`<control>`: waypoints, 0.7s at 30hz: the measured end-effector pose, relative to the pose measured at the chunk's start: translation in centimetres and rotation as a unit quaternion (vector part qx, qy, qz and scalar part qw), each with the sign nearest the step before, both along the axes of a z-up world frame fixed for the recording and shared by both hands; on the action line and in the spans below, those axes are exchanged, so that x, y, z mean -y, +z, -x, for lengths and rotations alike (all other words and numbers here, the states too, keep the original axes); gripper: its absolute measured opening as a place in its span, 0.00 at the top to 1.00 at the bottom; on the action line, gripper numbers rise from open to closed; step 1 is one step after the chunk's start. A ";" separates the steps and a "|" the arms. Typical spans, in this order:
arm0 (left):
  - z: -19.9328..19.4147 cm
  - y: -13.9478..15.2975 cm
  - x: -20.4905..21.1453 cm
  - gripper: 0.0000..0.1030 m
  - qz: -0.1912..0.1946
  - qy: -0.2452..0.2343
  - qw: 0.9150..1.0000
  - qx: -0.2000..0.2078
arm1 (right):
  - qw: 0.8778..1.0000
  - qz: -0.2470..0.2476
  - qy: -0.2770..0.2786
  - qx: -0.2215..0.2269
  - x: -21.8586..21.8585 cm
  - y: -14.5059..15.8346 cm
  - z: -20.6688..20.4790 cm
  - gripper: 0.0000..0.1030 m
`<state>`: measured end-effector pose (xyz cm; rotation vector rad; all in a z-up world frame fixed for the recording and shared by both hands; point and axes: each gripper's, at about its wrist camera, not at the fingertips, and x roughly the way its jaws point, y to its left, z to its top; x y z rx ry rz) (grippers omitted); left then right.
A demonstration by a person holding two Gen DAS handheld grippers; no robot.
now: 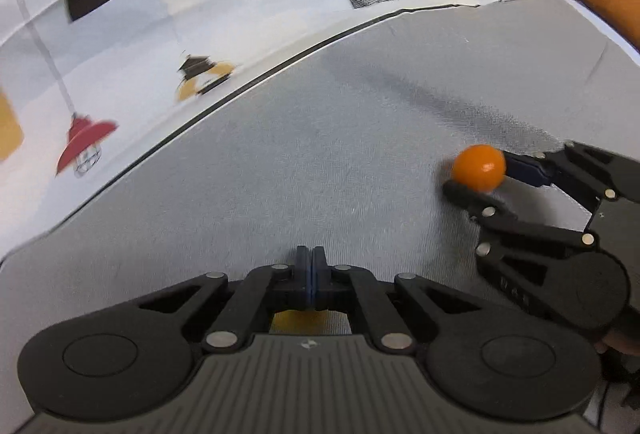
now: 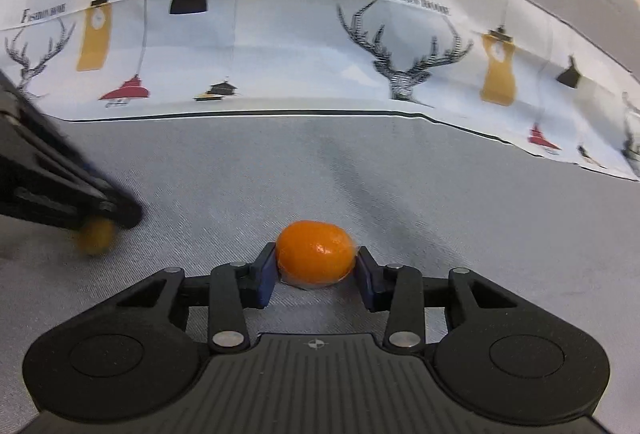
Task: Organize fruits
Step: 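Grasp the yellow fruit with the left tool while the right tool grasps the mandarin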
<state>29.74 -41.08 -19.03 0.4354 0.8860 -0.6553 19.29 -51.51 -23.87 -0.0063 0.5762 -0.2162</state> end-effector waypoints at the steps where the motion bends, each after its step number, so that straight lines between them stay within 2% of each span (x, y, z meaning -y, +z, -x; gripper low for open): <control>1: 0.3 0.2 -0.6 0.95 0.004 0.000 1.000 0.000 | 1.000 -0.002 -0.009 -0.001 0.0 0.0 0.3 0.59; 2: 0.6 0.4 -1.2 0.82 0.005 0.000 1.000 -0.002 | 1.000 -0.006 -0.018 -0.001 0.0 0.1 0.6 0.59; 3: 0.9 0.6 -1.8 0.63 0.011 -0.004 1.000 -0.004 | 1.000 -0.009 -0.026 -0.002 0.0 0.1 0.9 0.59; 4: 1.5 0.8 -2.4 0.54 0.018 -0.010 1.000 -0.001 | 0.999 -0.014 -0.033 -0.003 0.0 0.1 1.4 0.59; 5: 2.1 1.1 -2.9 0.37 0.023 -0.016 1.000 0.007 | 0.999 -0.019 -0.036 -0.003 0.0 0.1 1.7 0.58; 6: 2.8 1.3 -3.2 0.25 0.028 -0.025 0.999 0.014 | 0.999 -0.024 -0.040 -0.003 0.0 0.1 2.1 0.58; 7: 3.4 1.4 -3.4 0.21 0.030 -0.037 0.999 0.021 | 0.999 -0.026 -0.041 -0.002 0.0 0.1 2.3 0.58; 8: 4.0 1.4 -3.5 0.17 0.028 -0.046 0.998 0.028 | 0.999 -0.027 -0.043 -0.001 -0.1 0.1 2.6 0.58; 11: 4.7 0.5 -3.6 0.17 0.003 -0.062 0.998 0.030 | 0.999 -0.027 -0.044 0.000 -0.3 0.0 2.9 0.58; 16: 4.4 -0.1 -6.3 0.17 0.004 -0.034 0.999 0.026 | 0.999 -0.022 -0.044 0.000 -0.5 -0.2 2.9 0.58; 21: 3.8 -1.1 -9.1 0.17 -0.015 -0.014 1.000 0.001 | 0.999 -0.017 -0.045 0.001 -0.6 -0.2 2.9 0.57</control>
